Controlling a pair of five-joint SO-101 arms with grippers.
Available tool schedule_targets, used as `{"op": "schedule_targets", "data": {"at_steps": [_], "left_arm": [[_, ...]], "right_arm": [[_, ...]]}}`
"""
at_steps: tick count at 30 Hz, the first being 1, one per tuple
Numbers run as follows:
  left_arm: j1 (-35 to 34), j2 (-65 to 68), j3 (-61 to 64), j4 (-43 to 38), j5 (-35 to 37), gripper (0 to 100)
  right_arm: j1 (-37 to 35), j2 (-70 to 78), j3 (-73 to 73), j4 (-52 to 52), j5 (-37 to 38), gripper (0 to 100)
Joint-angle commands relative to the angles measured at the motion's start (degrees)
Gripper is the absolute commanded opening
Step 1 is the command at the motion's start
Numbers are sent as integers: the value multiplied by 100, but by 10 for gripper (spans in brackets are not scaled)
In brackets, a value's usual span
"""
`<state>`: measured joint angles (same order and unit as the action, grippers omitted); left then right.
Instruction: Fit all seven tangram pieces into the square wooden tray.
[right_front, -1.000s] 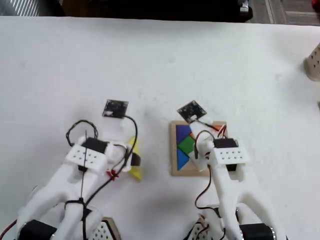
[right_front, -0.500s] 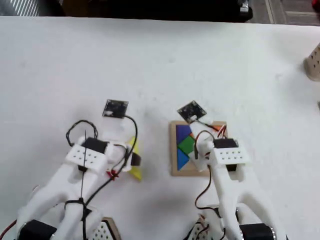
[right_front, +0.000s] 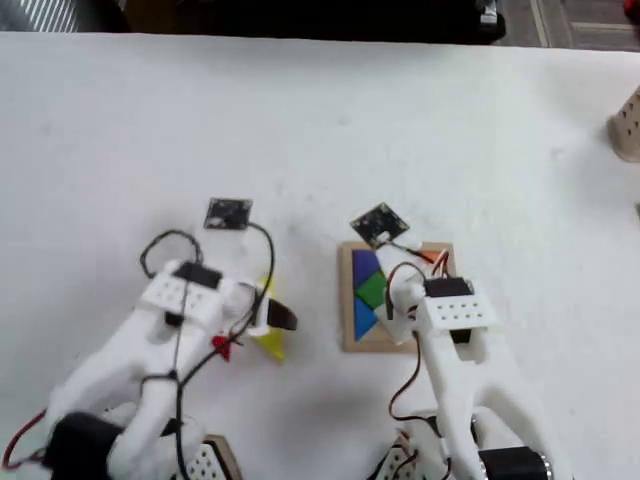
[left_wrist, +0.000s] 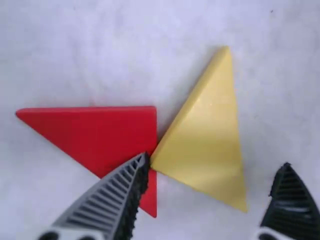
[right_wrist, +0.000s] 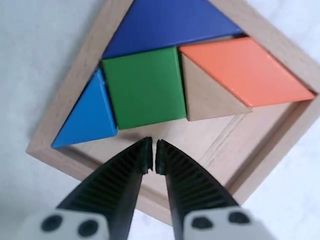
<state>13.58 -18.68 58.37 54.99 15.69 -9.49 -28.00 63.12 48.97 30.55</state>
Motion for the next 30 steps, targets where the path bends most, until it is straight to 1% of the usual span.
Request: {"op": "schedule_targets", "data": {"at_steps": [1, 4, 6, 8, 11, 13, 15, 20, 23, 28, 30], "left_arm": [[13, 945, -677, 316, 26, 389], [22, 1033, -738, 378, 9, 388], [66, 936, -677, 360, 9, 360], [189, 804, -589, 352, 9, 281], [549, 585, -484, 334, -26, 102], [769, 514, -475, 202, -352, 16], [848, 488, -475, 193, -580, 39], [857, 462, -484, 167, -492, 46], [866, 453, -492, -26, -492, 46], [787, 453, -527, -26, -510, 51], [725, 479, -527, -26, -492, 79]], "right_arm": [[-57, -180, -26, -57, 88, 18], [-57, -180, -26, -57, 88, 18], [-57, -180, -26, -57, 88, 18], [-57, -180, -26, -57, 88, 18], [-48, -180, -26, -57, 88, 18], [-48, -180, -26, -57, 88, 18], [-40, -180, -26, -57, 88, 18], [-40, -180, -26, -57, 88, 18], [-40, -180, -26, -57, 88, 18], [-40, -180, -26, -57, 88, 18], [-40, -180, -26, -57, 88, 18]]}}
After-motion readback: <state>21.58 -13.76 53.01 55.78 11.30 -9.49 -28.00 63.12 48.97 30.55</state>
